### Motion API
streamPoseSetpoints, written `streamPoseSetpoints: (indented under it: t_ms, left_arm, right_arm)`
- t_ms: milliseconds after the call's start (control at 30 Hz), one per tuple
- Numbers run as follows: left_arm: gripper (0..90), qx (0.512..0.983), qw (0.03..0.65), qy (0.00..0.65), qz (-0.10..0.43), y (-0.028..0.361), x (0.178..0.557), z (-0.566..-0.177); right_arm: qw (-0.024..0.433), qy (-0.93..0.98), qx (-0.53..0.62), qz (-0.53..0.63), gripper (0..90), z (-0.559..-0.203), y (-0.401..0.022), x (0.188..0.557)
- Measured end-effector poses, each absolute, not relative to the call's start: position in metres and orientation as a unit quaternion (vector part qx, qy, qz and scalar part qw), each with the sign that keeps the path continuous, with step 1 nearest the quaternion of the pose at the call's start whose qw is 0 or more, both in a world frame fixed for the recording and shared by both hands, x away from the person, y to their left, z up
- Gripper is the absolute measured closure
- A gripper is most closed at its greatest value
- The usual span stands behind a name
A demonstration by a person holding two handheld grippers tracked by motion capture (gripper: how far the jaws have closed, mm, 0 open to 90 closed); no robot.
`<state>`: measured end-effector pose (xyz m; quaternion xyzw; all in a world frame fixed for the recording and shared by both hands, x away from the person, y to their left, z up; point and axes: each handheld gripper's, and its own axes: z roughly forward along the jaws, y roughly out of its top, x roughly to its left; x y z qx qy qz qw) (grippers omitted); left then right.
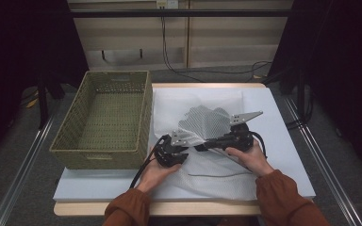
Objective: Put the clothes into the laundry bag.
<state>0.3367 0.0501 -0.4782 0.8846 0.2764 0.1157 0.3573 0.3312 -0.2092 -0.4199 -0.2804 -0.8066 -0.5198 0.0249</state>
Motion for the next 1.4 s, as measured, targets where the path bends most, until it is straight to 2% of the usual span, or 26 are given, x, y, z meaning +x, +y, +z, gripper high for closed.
streamPoseSetpoints:
  t_ms: [33,67,133,267,300,500,600,767,900,1033,1400]
  left_arm:
    - [70.6,0.883,0.352,0.282,0.132,0.051,0.338,-0.477]
    - [76.1,0.882,0.353,0.287,0.127,0.053,0.34,-0.478]
    - [79.9,0.876,0.36,0.298,0.115,0.053,0.343,-0.479]
    - [89.4,0.877,0.354,0.298,0.13,0.049,0.348,-0.478]
    - [90.0,0.874,0.359,0.306,0.115,0.047,0.351,-0.479]
    - [88.9,0.863,0.375,0.314,0.127,0.031,0.353,-0.476]
    - [84.5,0.868,0.366,0.307,0.138,0.028,0.351,-0.476]
    - [76.3,0.866,0.381,0.302,0.118,0.033,0.349,-0.477]
    - [73.3,0.87,0.401,0.271,0.093,0.043,0.337,-0.467]
    - [75.6,0.873,0.407,0.252,0.094,0.056,0.323,-0.455]
    - [71.1,0.872,0.414,0.248,0.085,0.094,0.293,-0.439]
  right_arm:
    - [0.024,-0.806,-0.28,-0.52,89.2,-0.42,-0.209,0.331]
    - [0.024,-0.806,-0.28,-0.521,89.2,-0.42,-0.21,0.331]
    - [0.024,-0.806,-0.28,-0.52,89.2,-0.419,-0.21,0.331]
    - [0.026,-0.806,-0.28,-0.521,89.2,-0.419,-0.209,0.331]
    - [0.026,-0.807,-0.279,-0.52,89.2,-0.419,-0.209,0.331]
    - [0.03,-0.809,-0.273,-0.519,89.2,-0.419,-0.207,0.33]
    - [0.031,-0.812,-0.271,-0.516,89.2,-0.42,-0.207,0.33]
    - [0.031,-0.811,-0.274,-0.516,89.2,-0.42,-0.208,0.33]
    - [0.029,-0.808,-0.277,-0.52,89.2,-0.419,-0.211,0.331]
    - [0.029,-0.807,-0.281,-0.518,89.2,-0.42,-0.211,0.33]
    - [0.029,-0.812,-0.286,-0.508,89.2,-0.425,-0.214,0.325]
